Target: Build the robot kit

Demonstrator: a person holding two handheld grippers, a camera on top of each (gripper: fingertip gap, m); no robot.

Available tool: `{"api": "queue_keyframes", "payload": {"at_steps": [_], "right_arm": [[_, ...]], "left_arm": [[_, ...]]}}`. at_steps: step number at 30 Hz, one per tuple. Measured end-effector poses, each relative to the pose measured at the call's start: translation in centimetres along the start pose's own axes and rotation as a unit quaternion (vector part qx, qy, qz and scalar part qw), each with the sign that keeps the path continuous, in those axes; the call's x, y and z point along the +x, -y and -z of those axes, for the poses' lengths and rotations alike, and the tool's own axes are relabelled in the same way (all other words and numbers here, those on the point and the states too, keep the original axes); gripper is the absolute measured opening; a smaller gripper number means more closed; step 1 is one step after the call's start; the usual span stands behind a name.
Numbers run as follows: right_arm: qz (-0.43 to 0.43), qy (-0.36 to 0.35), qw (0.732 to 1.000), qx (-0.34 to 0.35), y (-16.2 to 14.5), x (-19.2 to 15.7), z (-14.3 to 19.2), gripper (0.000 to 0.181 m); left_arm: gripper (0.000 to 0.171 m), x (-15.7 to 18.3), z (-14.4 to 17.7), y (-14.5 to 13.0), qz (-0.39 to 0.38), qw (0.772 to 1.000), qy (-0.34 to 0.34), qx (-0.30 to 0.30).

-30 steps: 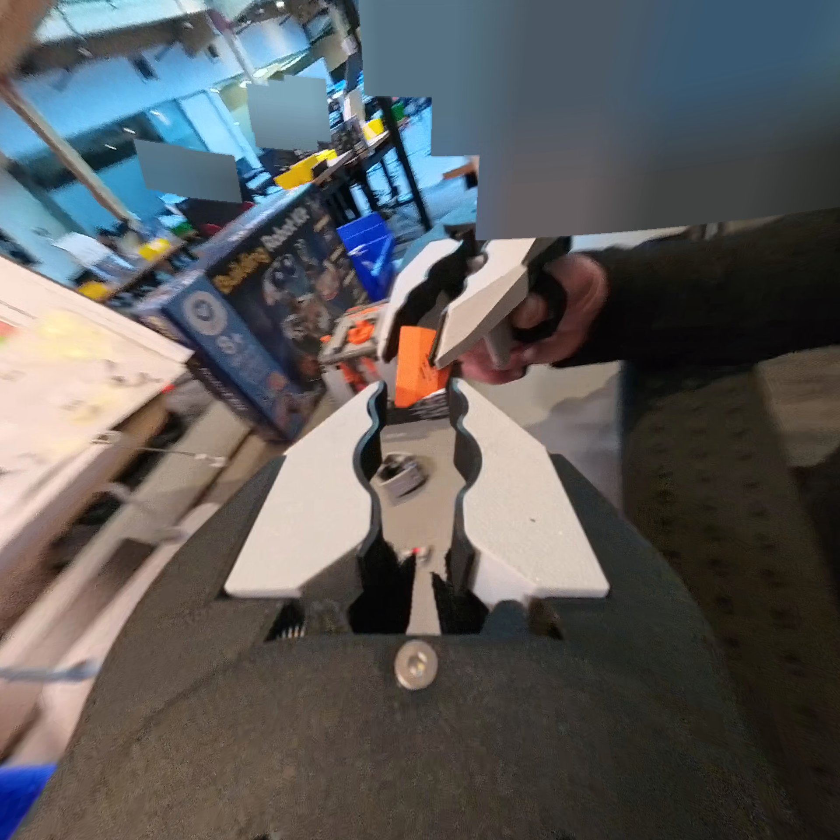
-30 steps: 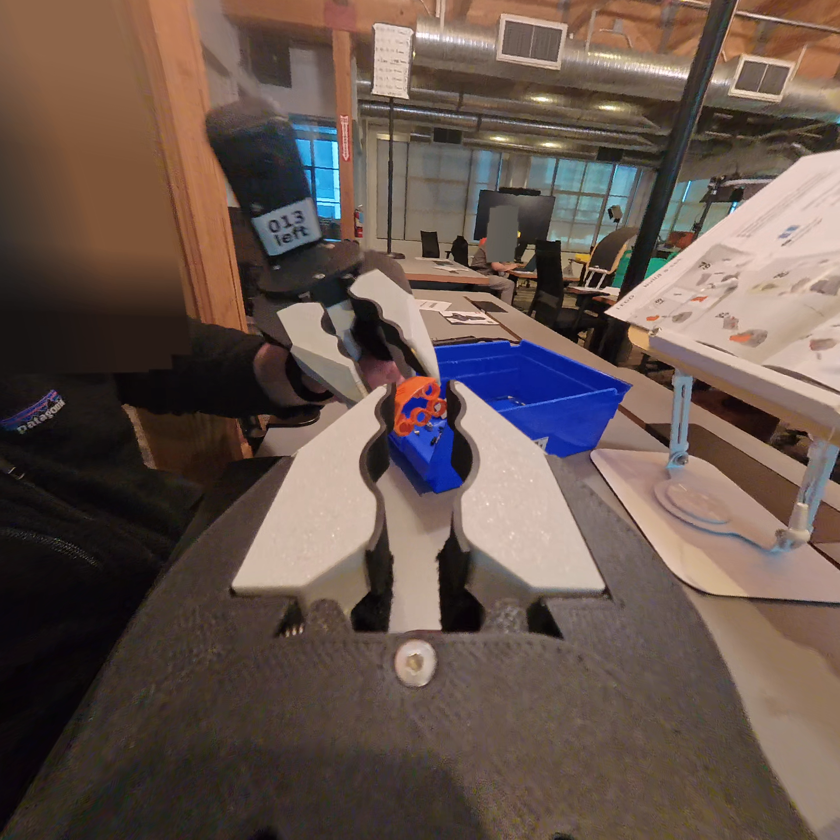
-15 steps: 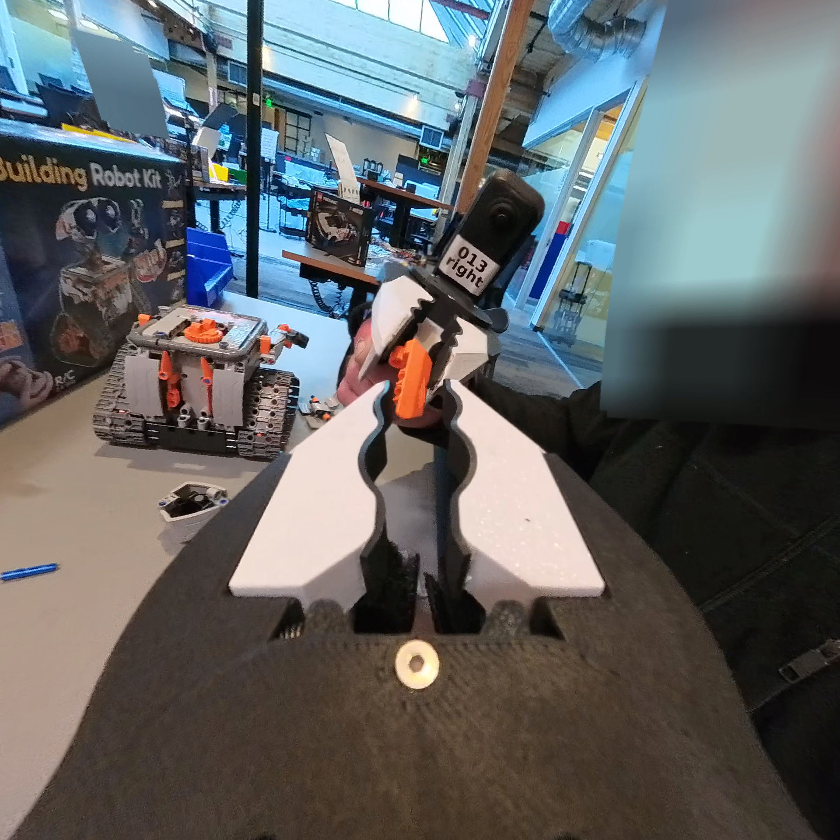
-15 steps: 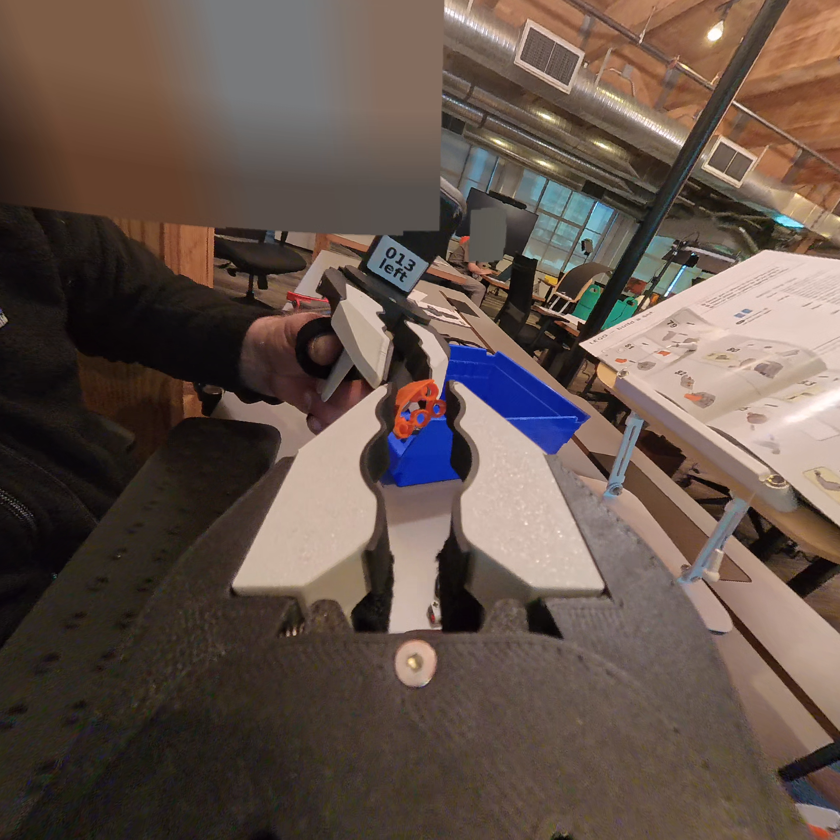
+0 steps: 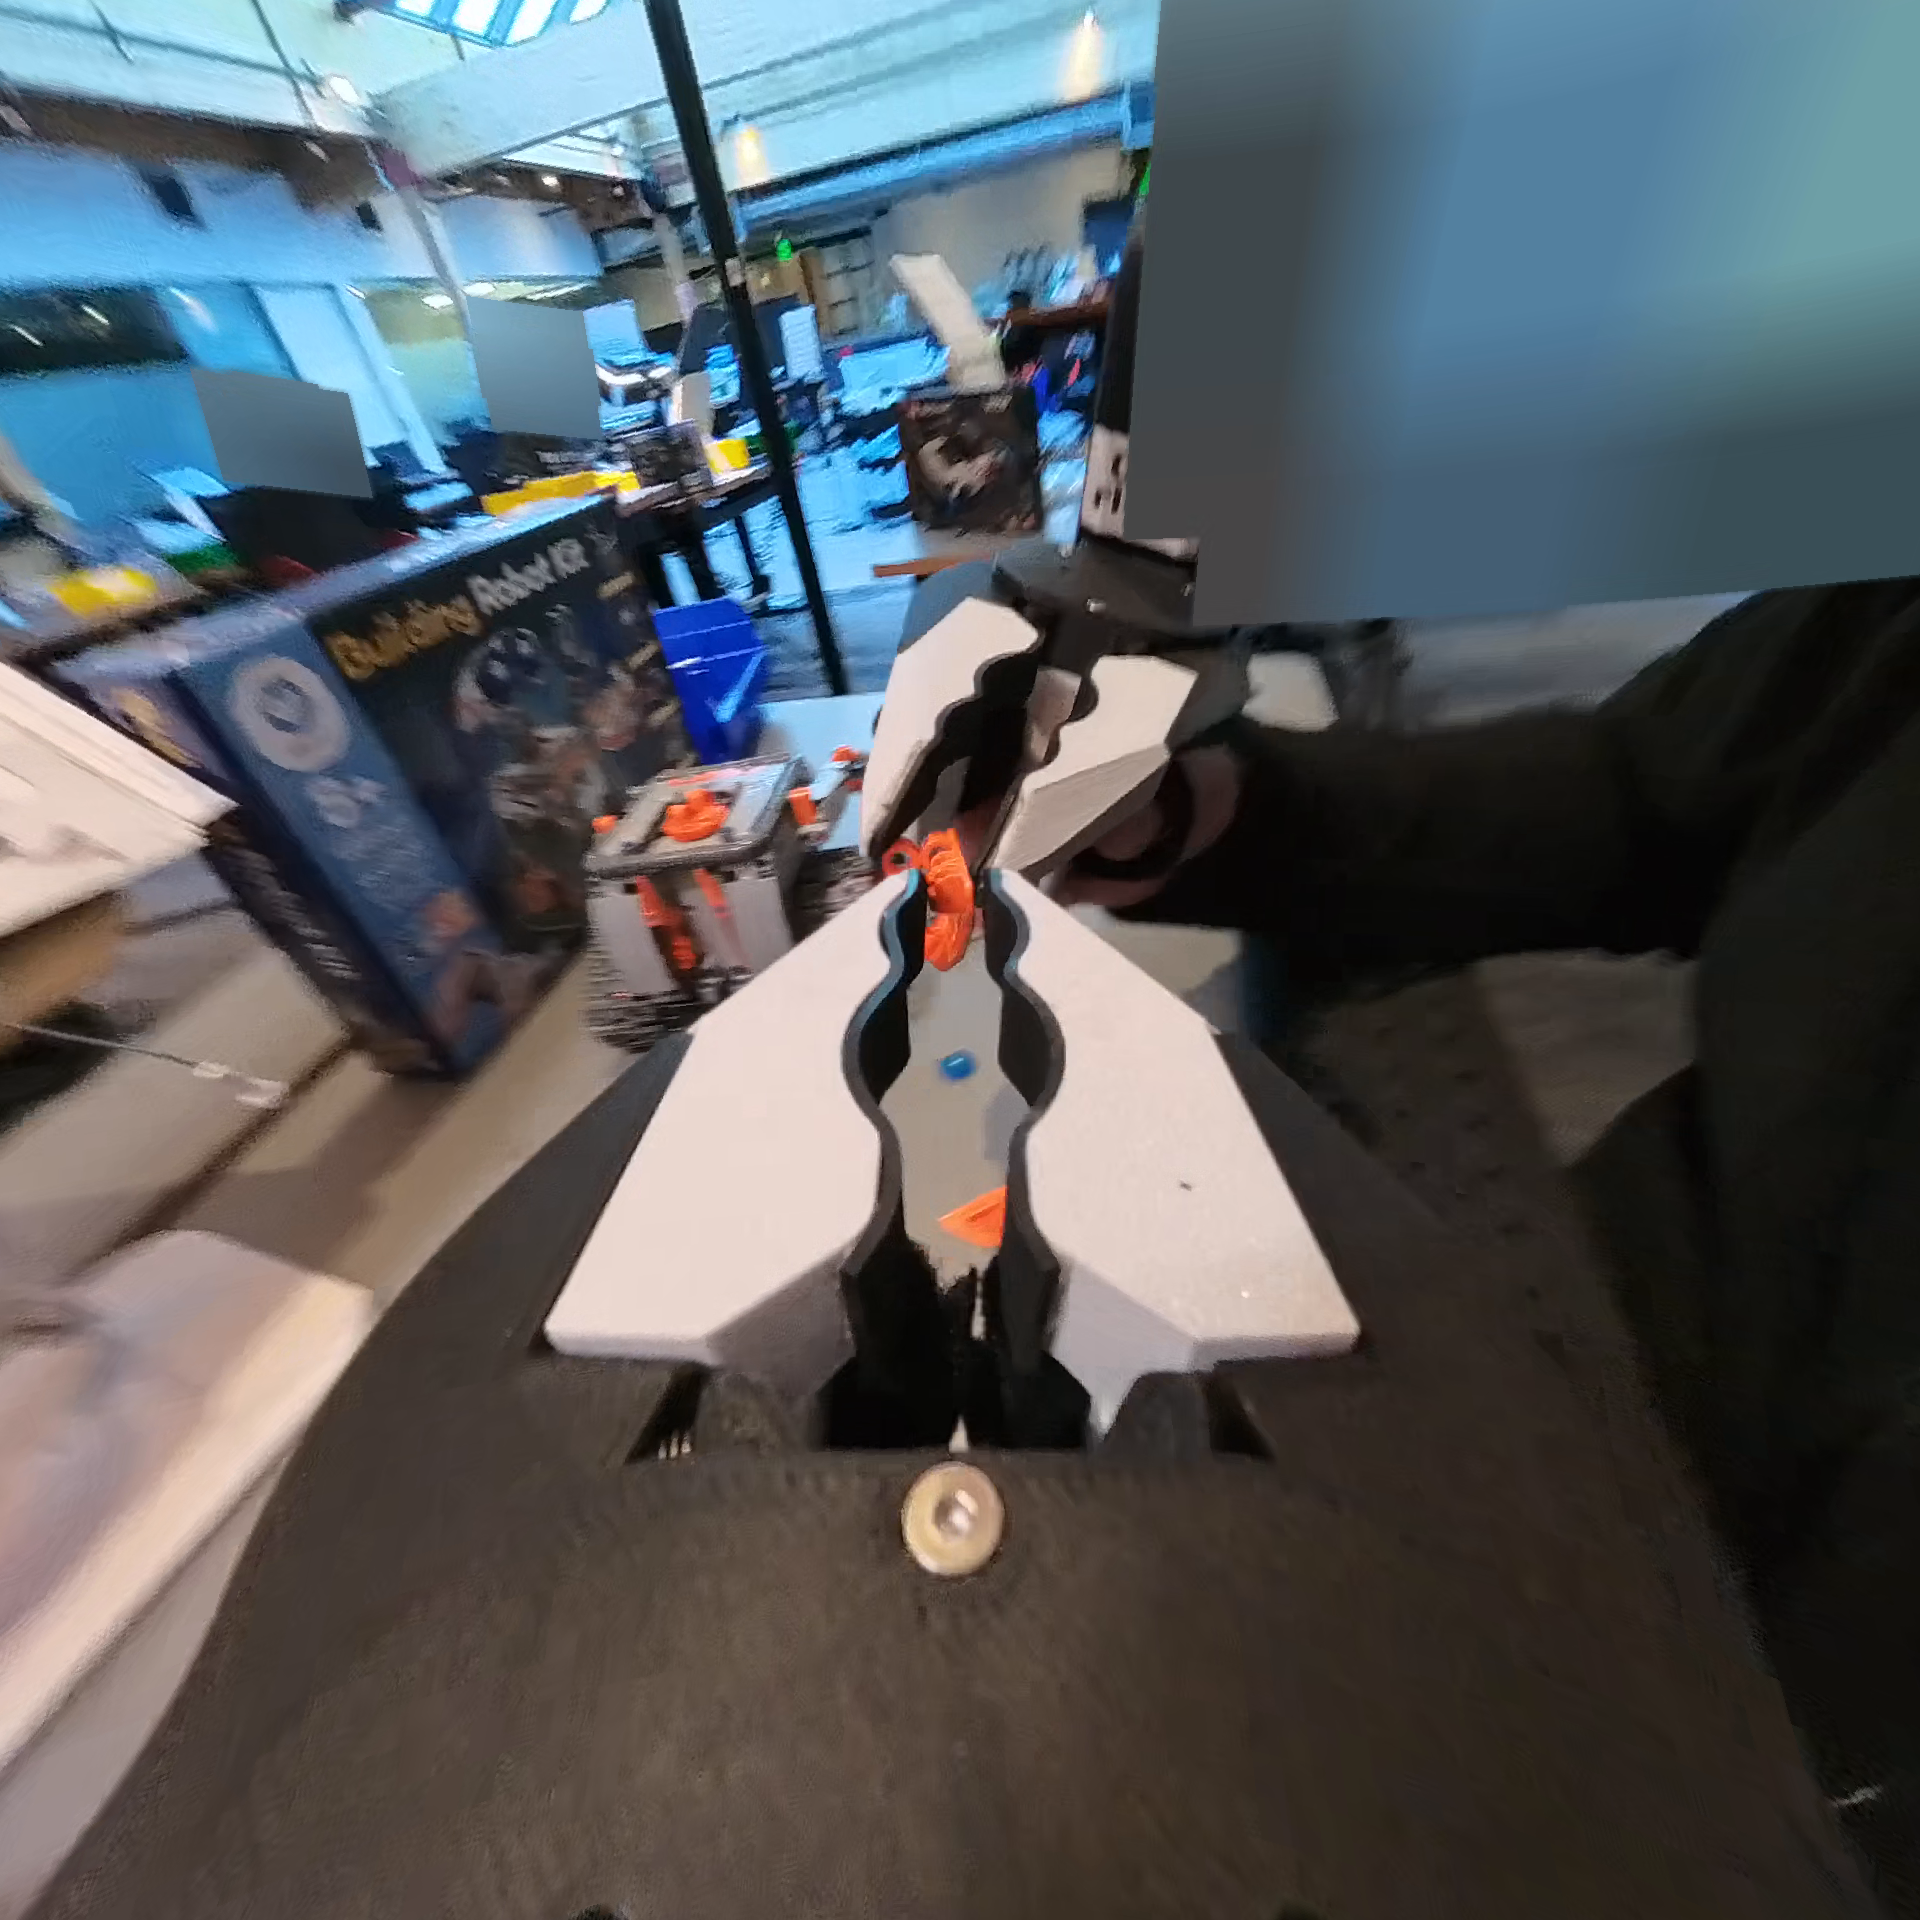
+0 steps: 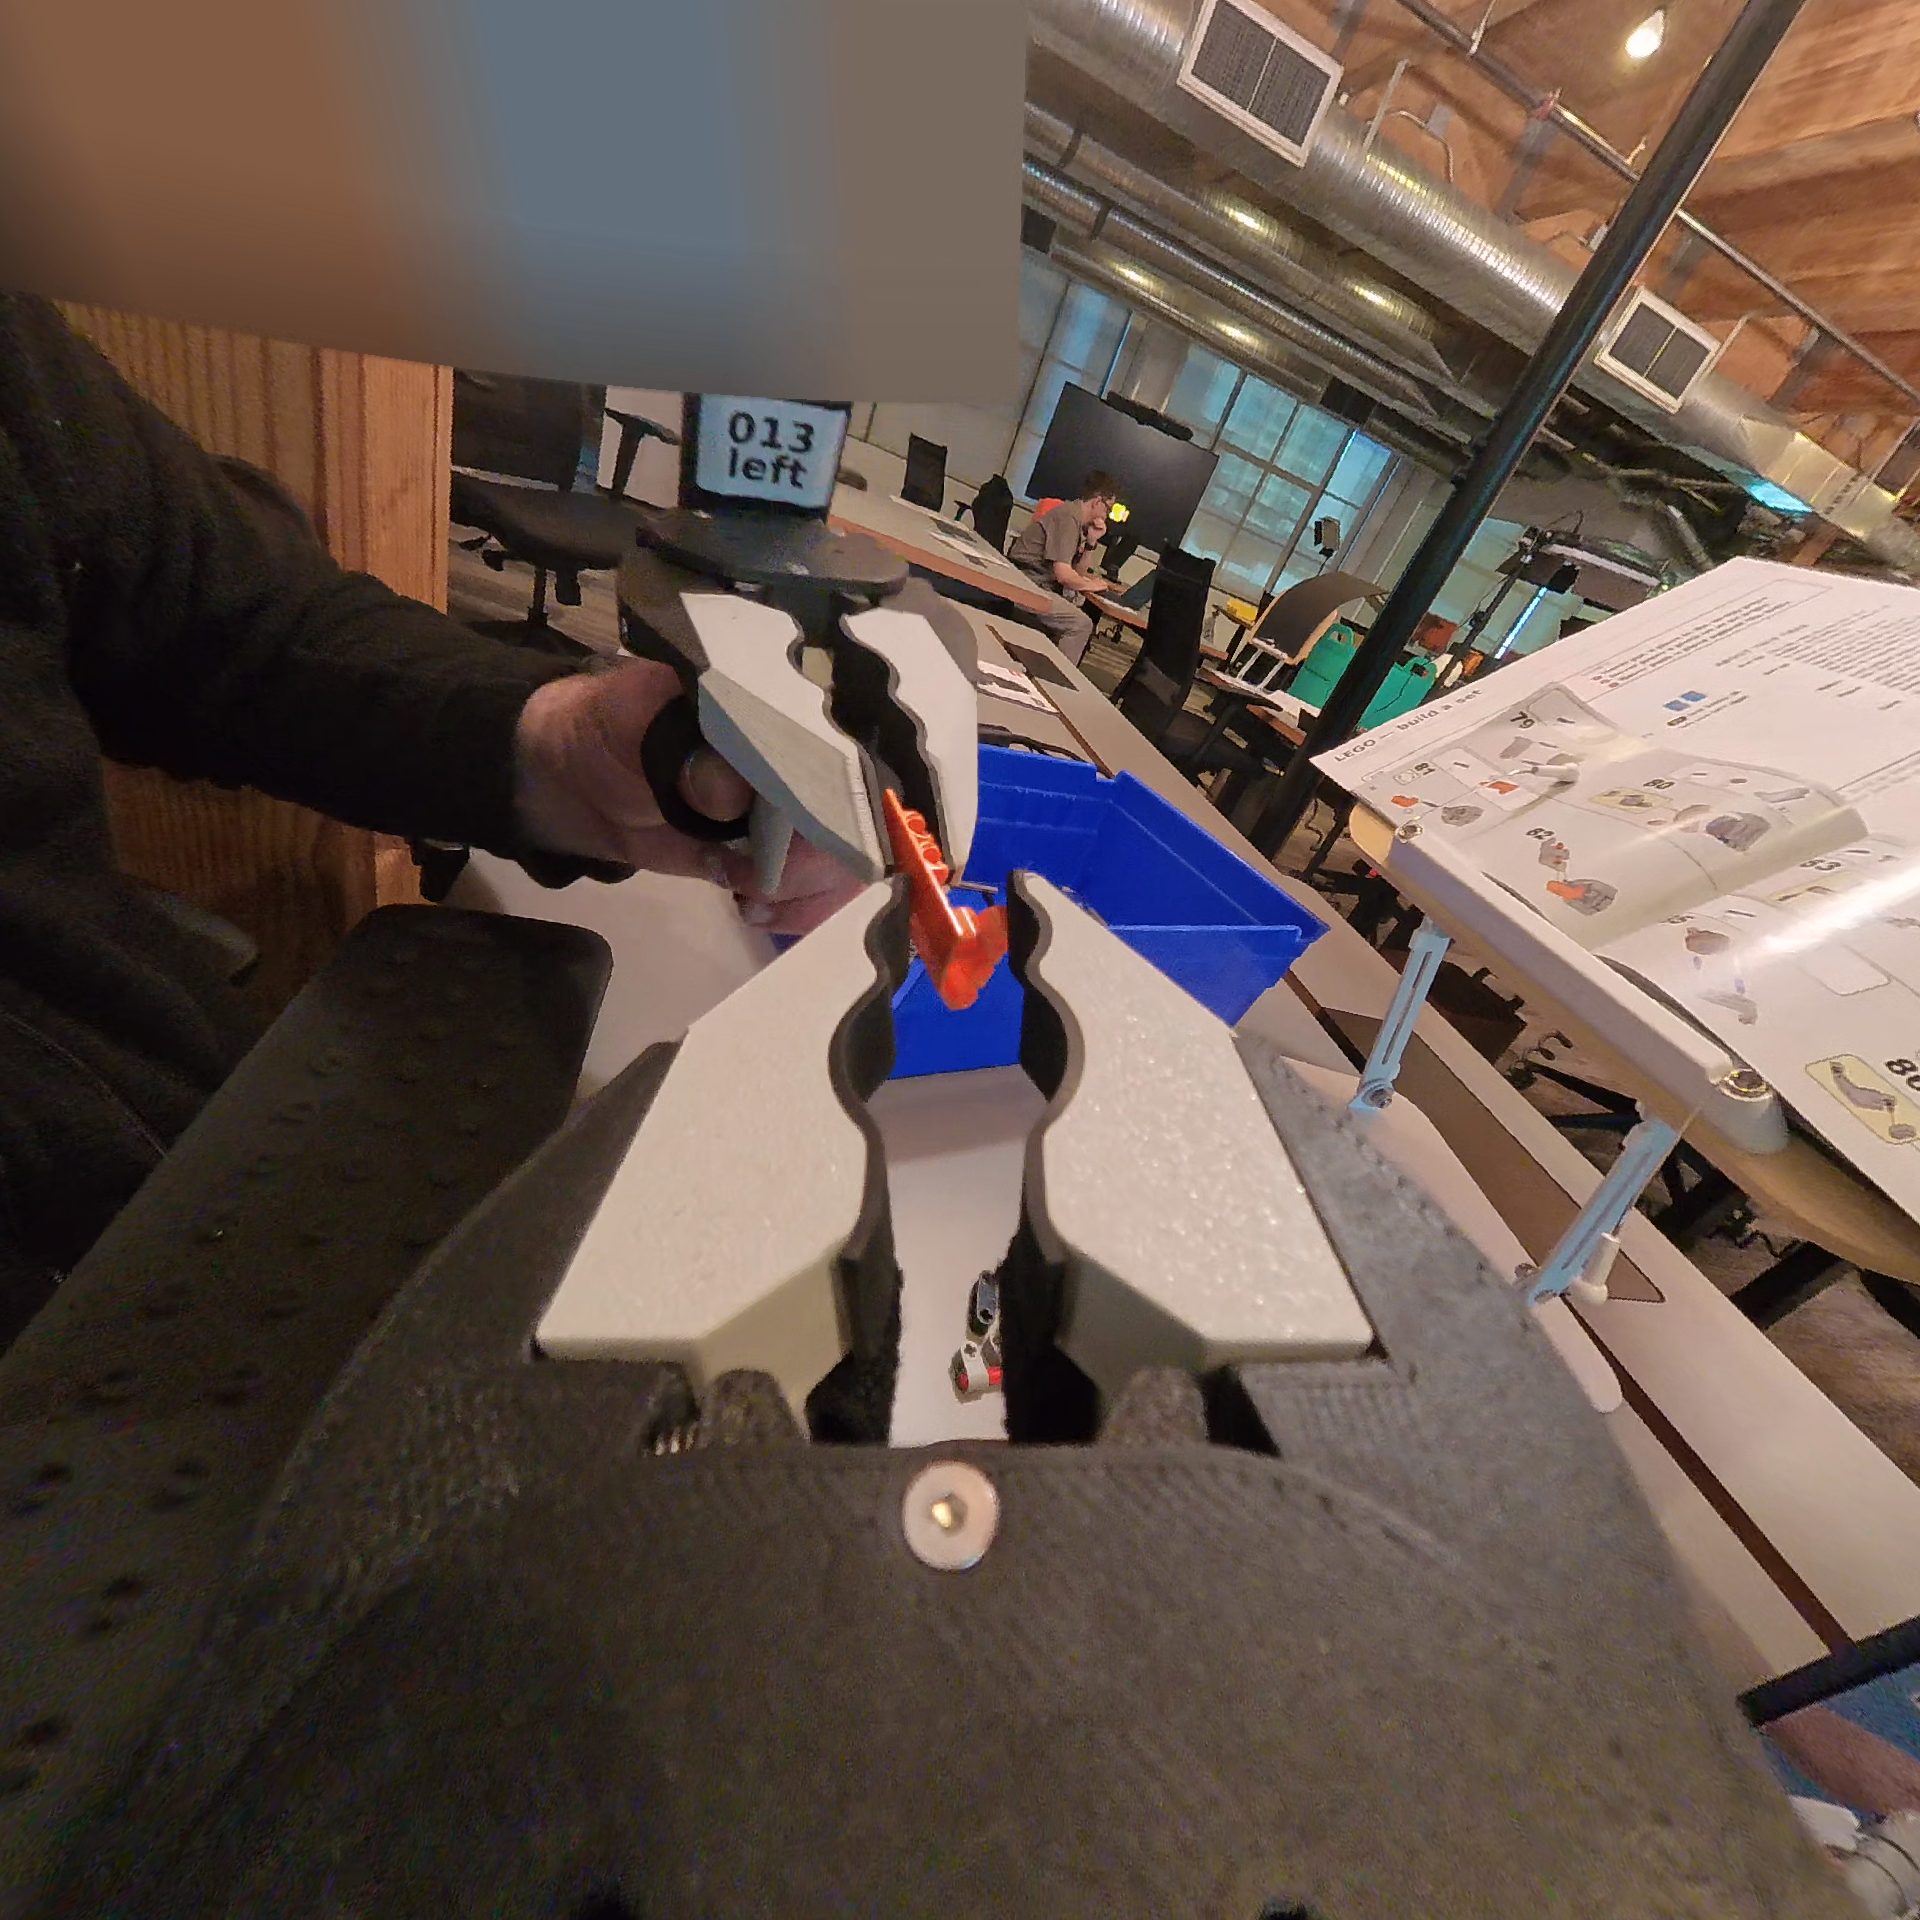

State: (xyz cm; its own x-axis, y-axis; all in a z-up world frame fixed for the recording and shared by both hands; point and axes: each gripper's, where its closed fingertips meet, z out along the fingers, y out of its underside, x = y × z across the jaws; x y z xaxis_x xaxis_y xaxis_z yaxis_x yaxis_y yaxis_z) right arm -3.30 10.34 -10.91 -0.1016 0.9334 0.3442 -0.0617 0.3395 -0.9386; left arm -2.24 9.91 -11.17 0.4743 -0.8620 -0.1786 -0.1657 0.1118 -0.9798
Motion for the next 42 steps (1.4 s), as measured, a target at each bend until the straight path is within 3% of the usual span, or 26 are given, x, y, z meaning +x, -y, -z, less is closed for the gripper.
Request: {"api": "queue_keyframes", "payload": {"at_steps": [6, 13, 19, 42], "right_arm": [[0.002, 0.002, 1.0, 0.002, 0.1, -0.1, 0.0, 0.015], [-0.063, 0.016, 0.997, 0.031, 0.6, 0.5, 0.5, 0.029], [-0.088, 0.046, 0.995, 0.027, 0.1, -0.3, 0.0, 0.011], [-0.105, 0.021, 0.994, -0.003, -1.2, 0.7, -0.2, 0.014]], "left_arm": [[0.005, -0.1, 0.2, 0.1, -0.05, 0.998, 0.022, -0.008], [0.004, -0.2, 0.5, 1.1, -0.009, 0.999, 0.01, 0.037], [0.005, 0.1, 0.5, 1.8, 0.048, 0.995, -0.021, 0.084], [0.005, -1.0, 0.6, 0.5, 0.081, 0.992, -0.019, 0.097]]}}
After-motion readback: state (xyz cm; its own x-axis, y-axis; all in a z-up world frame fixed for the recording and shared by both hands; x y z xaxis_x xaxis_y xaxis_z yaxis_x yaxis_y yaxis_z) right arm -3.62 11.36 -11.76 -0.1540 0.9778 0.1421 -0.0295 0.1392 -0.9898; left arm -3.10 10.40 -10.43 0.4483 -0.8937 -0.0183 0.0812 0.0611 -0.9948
